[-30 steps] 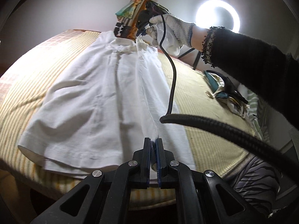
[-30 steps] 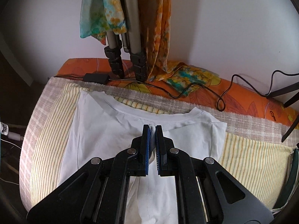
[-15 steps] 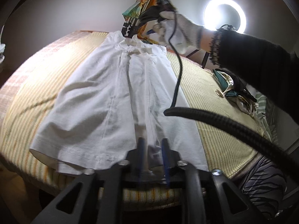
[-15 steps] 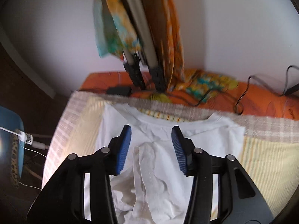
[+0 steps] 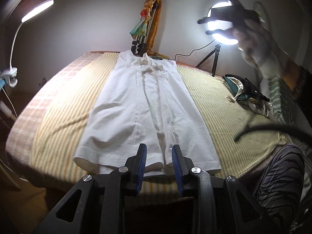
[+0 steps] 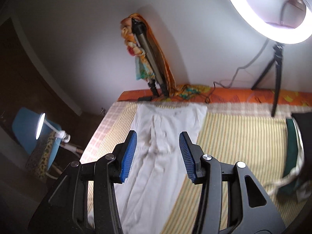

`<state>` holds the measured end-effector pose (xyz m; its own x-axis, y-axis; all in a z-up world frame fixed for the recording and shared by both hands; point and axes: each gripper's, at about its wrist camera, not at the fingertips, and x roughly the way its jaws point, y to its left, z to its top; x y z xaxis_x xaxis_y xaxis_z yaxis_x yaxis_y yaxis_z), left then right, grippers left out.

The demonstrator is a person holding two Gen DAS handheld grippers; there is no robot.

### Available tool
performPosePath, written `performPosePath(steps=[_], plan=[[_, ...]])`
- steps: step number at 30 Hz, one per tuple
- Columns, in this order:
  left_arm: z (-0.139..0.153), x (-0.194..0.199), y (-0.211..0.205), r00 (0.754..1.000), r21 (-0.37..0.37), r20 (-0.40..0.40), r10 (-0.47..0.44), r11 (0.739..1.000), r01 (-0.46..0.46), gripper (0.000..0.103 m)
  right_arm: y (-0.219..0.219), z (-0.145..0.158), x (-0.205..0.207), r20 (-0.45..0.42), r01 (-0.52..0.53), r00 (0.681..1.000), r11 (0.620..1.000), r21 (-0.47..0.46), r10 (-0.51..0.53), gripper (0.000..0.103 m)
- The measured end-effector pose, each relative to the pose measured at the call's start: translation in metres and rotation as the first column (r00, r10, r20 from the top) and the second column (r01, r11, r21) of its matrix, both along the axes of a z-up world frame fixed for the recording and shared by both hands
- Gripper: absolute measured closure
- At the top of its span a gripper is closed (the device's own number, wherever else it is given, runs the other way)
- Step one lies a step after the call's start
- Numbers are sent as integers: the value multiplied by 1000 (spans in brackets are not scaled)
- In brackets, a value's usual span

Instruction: Fold small clothes

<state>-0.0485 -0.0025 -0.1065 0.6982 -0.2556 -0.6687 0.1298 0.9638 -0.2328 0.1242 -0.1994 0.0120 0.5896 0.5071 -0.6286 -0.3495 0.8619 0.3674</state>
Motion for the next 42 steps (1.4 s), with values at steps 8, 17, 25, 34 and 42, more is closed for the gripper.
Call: performPosePath(steps=[8,17,25,34,42], plan=[[12,-5,25,999,140,-18,-27,990,29,69,-20,-57,-124,-72,-29,997,997,-76,23,55],[14,42,89,981,45,-189,-48,997,58,68,-3,-158,-188,-288,-143,950,987,-71,117,55],[-36,59,102,928,-109,-367,-67,994,28,70,16,-194,-208,-369,-205,913,978,-41,176,55],[-35,62,100,931,-135,-356,-79,990,33,103,20,-198,-212,-373,-219,907,976,-19,196,84],[-26,54,122,945,-162,-325,-32,987,-22,103,15,-195,-211,-380,-215,897,974,69,225,98]])
